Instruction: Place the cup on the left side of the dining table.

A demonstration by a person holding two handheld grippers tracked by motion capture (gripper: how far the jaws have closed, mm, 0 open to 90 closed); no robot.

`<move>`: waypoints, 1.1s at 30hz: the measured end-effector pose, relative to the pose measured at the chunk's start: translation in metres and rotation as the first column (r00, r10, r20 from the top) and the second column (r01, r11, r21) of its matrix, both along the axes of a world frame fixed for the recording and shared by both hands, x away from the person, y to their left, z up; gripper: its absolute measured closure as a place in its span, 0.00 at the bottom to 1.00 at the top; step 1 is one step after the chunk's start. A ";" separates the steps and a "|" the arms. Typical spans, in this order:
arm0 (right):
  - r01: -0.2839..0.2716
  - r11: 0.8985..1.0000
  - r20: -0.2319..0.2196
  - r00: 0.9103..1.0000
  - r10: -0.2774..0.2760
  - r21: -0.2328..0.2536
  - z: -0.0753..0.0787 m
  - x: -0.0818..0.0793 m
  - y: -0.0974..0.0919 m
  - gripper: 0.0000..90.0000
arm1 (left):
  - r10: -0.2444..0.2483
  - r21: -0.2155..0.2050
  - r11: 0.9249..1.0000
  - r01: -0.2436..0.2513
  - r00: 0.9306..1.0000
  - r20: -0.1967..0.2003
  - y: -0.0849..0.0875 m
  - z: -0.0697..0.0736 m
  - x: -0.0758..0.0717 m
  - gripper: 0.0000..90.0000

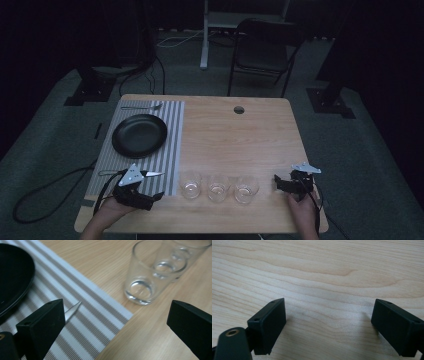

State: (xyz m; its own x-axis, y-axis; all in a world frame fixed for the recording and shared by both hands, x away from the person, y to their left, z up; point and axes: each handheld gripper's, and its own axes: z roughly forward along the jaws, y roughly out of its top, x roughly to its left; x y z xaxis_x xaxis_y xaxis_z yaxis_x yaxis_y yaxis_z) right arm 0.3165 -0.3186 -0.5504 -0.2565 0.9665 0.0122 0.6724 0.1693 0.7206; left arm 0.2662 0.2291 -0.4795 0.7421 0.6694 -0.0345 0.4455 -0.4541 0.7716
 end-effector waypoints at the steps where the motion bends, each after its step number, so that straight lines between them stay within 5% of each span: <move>1: 0.000 1.000 0.000 1.000 0.000 0.000 0.000 0.000 0.000 0.13 | -0.004 -0.005 1.000 0.004 1.000 0.003 -0.002 0.001 0.000 0.02; 26: -0.001 1.000 0.001 1.000 0.001 -0.001 0.000 0.000 0.000 0.13 | -0.129 0.013 0.992 0.129 0.992 0.006 -0.047 0.010 0.012 0.02; 33: -0.001 1.000 0.001 1.000 0.001 -0.001 0.000 0.000 0.000 0.13 | -0.154 0.048 0.987 0.153 0.988 0.016 -0.060 0.012 0.014 0.02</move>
